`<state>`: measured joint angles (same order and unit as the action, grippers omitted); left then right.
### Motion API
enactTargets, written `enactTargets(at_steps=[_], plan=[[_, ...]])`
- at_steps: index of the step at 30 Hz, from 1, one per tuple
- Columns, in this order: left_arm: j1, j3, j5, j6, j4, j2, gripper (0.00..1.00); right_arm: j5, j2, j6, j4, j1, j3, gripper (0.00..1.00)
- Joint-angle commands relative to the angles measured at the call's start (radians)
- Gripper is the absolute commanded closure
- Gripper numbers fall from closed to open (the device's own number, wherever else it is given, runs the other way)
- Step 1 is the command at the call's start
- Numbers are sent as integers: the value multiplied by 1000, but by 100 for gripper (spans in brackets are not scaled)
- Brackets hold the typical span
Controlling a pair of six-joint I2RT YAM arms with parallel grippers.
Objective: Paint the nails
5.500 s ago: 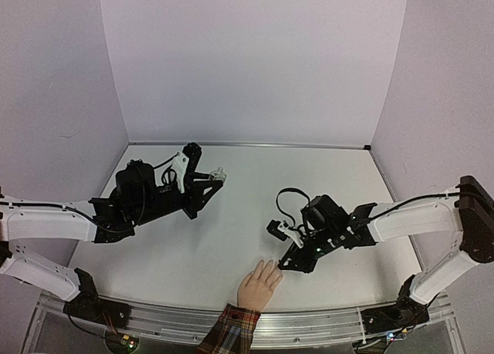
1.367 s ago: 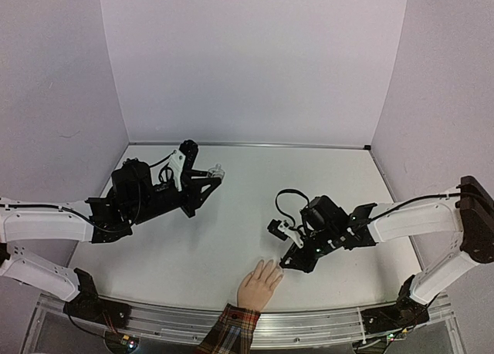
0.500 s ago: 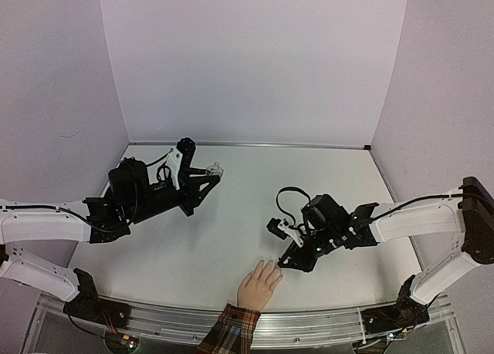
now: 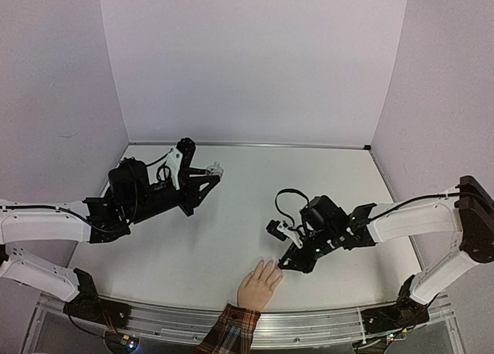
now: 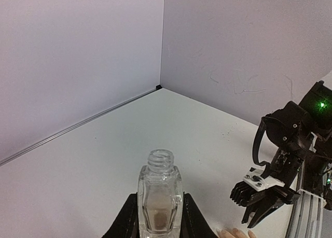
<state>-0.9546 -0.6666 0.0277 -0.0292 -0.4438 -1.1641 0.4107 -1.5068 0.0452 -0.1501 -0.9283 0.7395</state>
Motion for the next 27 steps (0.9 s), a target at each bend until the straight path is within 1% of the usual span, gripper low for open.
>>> enactTargets(at_steps=[1,6,8,10,14,18,22,27], plan=[[4,-13,-9,-1,-15,25,100,-1,-16,10,15,-7,31,100],[5,-11,-8,-4,-16,27,100,-28,-15,4,16,-6,31,100],[4,-11,-8,-3,-16,27,100,-70,-14,-8,16,-7,31,100],[5,-11,-7,-2,-14,27,100,-142,-1,-29,18,-7,28,100],[6,-8,-6,-4,-14,34,100,-342,60,-111,18,-6,20,100],[5,2,-9,-4,-27,37,100,-451,160,-160,8,-3,2,100],[4,13,-25,-1,-45,31,100,-418,232,-182,-34,1,28,100],[4,56,-121,26,-101,33,100,-299,306,-218,-66,2,105,100]])
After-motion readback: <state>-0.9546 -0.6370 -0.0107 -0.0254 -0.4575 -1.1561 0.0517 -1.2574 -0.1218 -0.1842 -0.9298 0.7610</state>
